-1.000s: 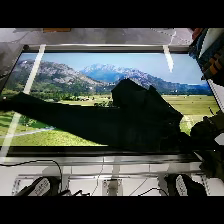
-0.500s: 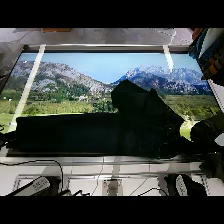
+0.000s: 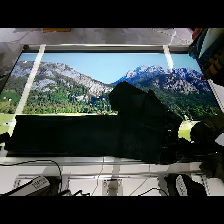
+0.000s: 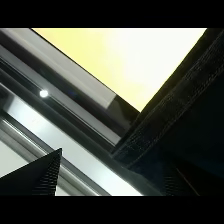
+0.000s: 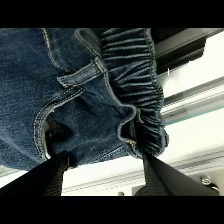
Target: Fold the clothes and pants, and hang the long-sleeved shirts on hangers.
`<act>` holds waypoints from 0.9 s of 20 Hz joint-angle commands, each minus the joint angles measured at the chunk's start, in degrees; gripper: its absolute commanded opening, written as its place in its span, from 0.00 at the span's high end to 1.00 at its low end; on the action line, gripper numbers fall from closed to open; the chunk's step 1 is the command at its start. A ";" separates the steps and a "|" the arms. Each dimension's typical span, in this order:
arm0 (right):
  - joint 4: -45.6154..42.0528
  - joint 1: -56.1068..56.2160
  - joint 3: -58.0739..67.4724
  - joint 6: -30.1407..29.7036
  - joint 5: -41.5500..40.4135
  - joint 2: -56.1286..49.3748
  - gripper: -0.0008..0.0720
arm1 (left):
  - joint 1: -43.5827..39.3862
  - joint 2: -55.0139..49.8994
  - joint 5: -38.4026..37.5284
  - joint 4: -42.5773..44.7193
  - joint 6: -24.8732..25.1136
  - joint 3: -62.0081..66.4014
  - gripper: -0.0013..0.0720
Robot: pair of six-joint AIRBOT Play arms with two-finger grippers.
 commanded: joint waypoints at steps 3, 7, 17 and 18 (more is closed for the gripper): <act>-0.13 0.07 6.78 -1.40 -5.86 0.00 0.26 | -1.11 -0.04 1.01 -11.98 -0.66 6.67 0.04; -0.13 0.07 10.51 -0.92 -20.81 -0.02 0.27 | -9.49 -0.07 3.96 -30.73 5.16 10.51 0.04; 0.31 0.07 10.51 2.49 -33.33 -3.82 0.27 | -60.43 -1.44 14.16 -43.95 9.79 10.80 0.51; 0.31 0.07 10.51 2.47 -33.33 -3.82 0.27 | -64.11 -2.78 17.51 -44.13 9.29 11.02 0.51</act>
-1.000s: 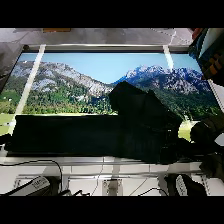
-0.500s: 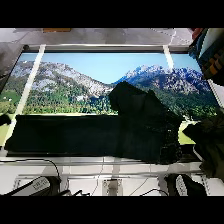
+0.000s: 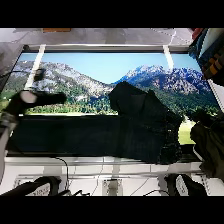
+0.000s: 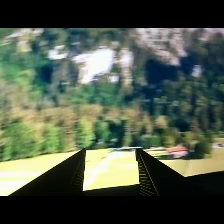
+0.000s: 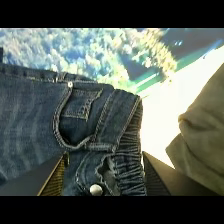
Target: Fold the clothes and pants, and hang the long-sleeved shirts on hangers.
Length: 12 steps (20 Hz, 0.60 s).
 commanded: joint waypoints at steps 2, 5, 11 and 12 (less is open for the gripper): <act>0.17 0.07 0.09 0.33 -1.51 -0.50 0.27 | -18.08 -5.68 12.00 -5.22 -2.56 1.66 0.39; 0.17 0.07 0.09 0.33 -1.49 -0.50 0.27 | -22.32 -13.84 13.55 -13.31 -2.71 5.77 0.10; 0.17 0.07 0.09 0.31 -1.53 -0.50 0.27 | -21.84 -30.77 5.81 -16.24 -6.19 21.42 0.10; 0.17 0.07 0.09 0.31 -1.53 -0.50 0.27 | -21.35 -32.70 5.81 -16.22 -6.93 23.04 0.10</act>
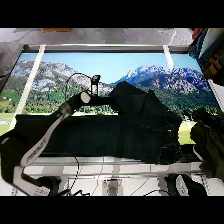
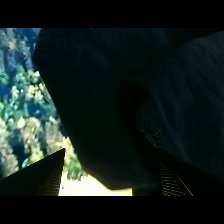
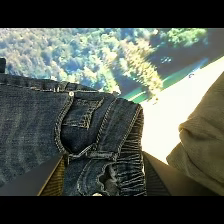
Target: Fold the clothes and pants, and hang the long-sleeved shirts on hangers.
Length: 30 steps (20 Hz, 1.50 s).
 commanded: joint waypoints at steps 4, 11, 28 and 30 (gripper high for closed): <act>0.02 0.07 0.04 0.00 -0.11 -0.02 0.27 | 1.38 -11.52 0.11 -2.12 -2.84 8.44 0.10; -0.02 0.07 0.04 0.00 -0.07 0.00 0.27 | 0.98 -11.02 13.22 -4.66 -2.60 8.48 0.96; 0.02 0.07 0.04 0.00 4.46 0.00 0.27 | 2.12 17.59 5.33 12.31 19.93 8.66 0.96; 0.02 0.07 0.04 0.00 4.37 0.00 0.27 | -2.86 16.04 -3.85 12.33 20.39 8.66 0.96</act>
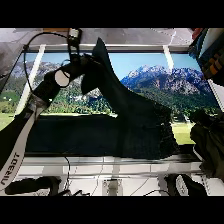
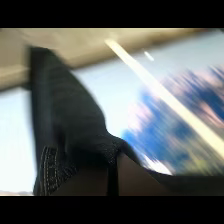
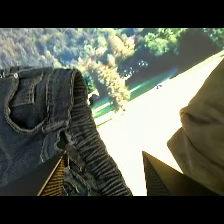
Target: Fold the clothes and pants, and hang the long-sleeved shirts on hangers.
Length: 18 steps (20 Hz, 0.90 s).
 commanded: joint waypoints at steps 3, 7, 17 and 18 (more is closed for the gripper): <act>0.02 0.07 0.04 0.00 0.79 0.00 0.27 | -14.56 -5.14 -19.54 0.22 4.81 0.00 0.96; -0.02 0.07 0.04 0.00 0.79 0.00 0.27 | -26.88 -11.02 -20.59 0.35 4.96 0.00 0.95; -0.48 0.07 0.04 -0.02 0.66 -0.02 0.27 | -11.91 -8.41 -23.58 18.82 -13.84 -0.02 0.39; -0.48 0.07 0.04 -0.02 0.66 -0.02 0.27 | -8.11 -8.63 -25.77 18.62 -18.99 -0.02 0.39</act>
